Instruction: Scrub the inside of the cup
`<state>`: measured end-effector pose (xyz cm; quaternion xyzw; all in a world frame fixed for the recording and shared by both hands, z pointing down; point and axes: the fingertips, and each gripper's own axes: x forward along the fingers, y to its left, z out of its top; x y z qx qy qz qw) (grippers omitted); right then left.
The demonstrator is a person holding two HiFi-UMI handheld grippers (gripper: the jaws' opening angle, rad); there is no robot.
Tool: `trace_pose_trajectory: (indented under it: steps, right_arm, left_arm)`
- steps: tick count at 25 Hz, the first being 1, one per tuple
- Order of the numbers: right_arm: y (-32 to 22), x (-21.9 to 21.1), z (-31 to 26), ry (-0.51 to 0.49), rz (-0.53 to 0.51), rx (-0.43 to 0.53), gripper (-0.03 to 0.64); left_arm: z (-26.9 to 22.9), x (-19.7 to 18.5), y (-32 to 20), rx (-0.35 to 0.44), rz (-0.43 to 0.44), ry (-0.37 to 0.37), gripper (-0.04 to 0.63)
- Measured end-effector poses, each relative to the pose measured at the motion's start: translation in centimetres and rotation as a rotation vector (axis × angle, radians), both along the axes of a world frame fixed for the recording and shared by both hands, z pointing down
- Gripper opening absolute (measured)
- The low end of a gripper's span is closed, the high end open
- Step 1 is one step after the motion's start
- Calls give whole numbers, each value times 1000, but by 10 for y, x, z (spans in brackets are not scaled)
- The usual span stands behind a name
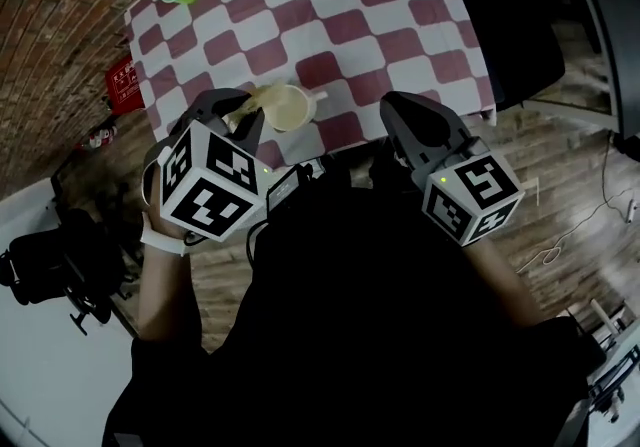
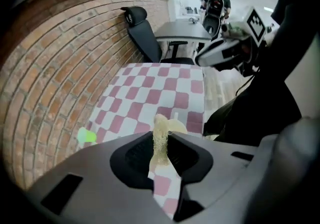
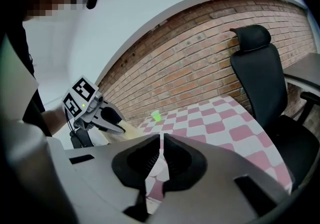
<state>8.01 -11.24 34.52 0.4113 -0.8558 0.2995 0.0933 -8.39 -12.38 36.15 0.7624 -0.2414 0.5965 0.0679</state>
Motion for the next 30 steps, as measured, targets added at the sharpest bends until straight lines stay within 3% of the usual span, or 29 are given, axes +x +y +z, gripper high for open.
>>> trace_pose_trajectory:
  steps: [3, 9, 11, 12, 17, 19, 24, 30]
  right_arm:
    - [-5, -31, 18, 159, -200, 78, 43]
    - [-8, -91, 94, 529, -695, 201, 52]
    - [-7, -103, 117, 623, -815, 221, 149]
    - [-8, -107, 125, 645, -855, 224, 167]
    - [-13, -125, 139, 686, -942, 266, 161]
    - [-13, -126, 141, 703, -954, 279, 88]
    - [-11, -126, 142, 688, -948, 280, 80]
    - [-10, -125, 143, 668, -939, 270, 81]
  left_arm:
    - [29, -1, 11, -126, -43, 50, 80]
    - [76, 5, 17, -224, 21, -44, 80]
    - [87, 7, 17, -249, 52, -88, 80]
    - [93, 8, 17, -262, 63, -105, 80]
    - [124, 11, 10, -311, 73, -188, 80]
    - [130, 10, 7, -285, 80, -233, 80]
    - [114, 9, 5, -138, 155, -345, 80]
    - [19, -19, -4, 83, -3, -279, 80]
